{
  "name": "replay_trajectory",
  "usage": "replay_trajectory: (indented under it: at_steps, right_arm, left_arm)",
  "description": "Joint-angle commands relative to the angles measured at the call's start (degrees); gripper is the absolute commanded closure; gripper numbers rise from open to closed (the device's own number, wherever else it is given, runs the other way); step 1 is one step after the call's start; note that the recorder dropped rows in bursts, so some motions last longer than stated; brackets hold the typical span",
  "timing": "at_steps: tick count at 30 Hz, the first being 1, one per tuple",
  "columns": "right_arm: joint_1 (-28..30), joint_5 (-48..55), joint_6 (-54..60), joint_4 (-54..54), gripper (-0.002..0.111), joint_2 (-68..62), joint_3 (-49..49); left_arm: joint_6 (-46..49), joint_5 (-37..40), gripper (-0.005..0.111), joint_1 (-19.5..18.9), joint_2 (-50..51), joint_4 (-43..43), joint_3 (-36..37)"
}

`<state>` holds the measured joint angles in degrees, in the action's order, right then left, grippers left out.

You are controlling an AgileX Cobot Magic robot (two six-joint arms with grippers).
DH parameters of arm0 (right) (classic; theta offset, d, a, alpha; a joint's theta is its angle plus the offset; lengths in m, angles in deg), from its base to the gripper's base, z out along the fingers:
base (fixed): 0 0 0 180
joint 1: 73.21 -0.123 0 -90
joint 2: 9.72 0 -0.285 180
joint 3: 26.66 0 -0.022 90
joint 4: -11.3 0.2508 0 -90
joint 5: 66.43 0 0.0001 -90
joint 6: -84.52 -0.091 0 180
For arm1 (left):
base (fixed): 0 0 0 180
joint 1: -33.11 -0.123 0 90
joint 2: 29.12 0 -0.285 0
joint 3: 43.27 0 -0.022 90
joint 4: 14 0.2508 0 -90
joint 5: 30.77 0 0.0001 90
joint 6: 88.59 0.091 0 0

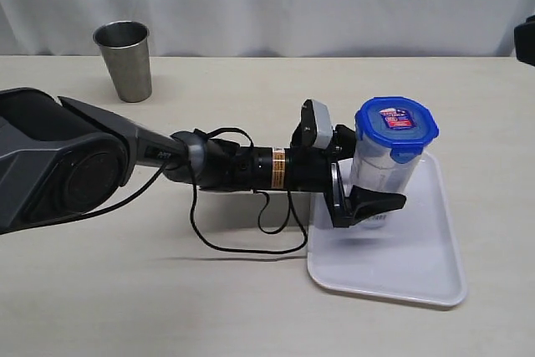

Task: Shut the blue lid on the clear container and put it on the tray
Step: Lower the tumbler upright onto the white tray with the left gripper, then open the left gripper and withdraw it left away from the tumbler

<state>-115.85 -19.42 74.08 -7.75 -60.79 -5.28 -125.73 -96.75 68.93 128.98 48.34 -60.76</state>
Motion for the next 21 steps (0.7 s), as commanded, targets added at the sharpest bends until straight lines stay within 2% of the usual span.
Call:
replay_trajectory:
  at_steps: [1,10,13,17,19,20,21]
  right_arm:
    - [0.15,-0.66,-0.27,-0.34,0.104,0.15,0.16]
    - [0.15,-0.66,-0.27,-0.34,0.104,0.15,0.16]
    - [0.15,-0.66,-0.27,-0.34,0.104,0.15,0.16]
    - [0.15,-0.66,-0.27,-0.34,0.104,0.15,0.16]
    - [0.15,-0.66,-0.27,-0.34,0.104,0.15,0.16]
    - [0.15,-0.66,-0.27,-0.34,0.104,0.15,0.16]
    - [0.15,-0.66,-0.27,-0.34,0.104,0.15,0.16]
  left_arm:
    - [-1.13,-1.12,0.011,-1.19,-1.41,4.37,-0.04]
    - [-7.61,2.87,0.011,-4.11,-5.35,15.53,-0.04]
    - [-11.65,4.45,0.011,-5.79,-6.97,21.63,-0.04]
    - [-22.46,9.53,0.011,-8.39,-10.73,34.29,-0.04]
    - [-27.55,11.31,0.016,-9.25,-13.4,37.61,-0.04]
    - [-29.51,12.22,0.029,-9.94,-15.6,37.61,0.44]
    - [-30.4,11.97,0.035,-10.32,-16.7,37.61,0.58]
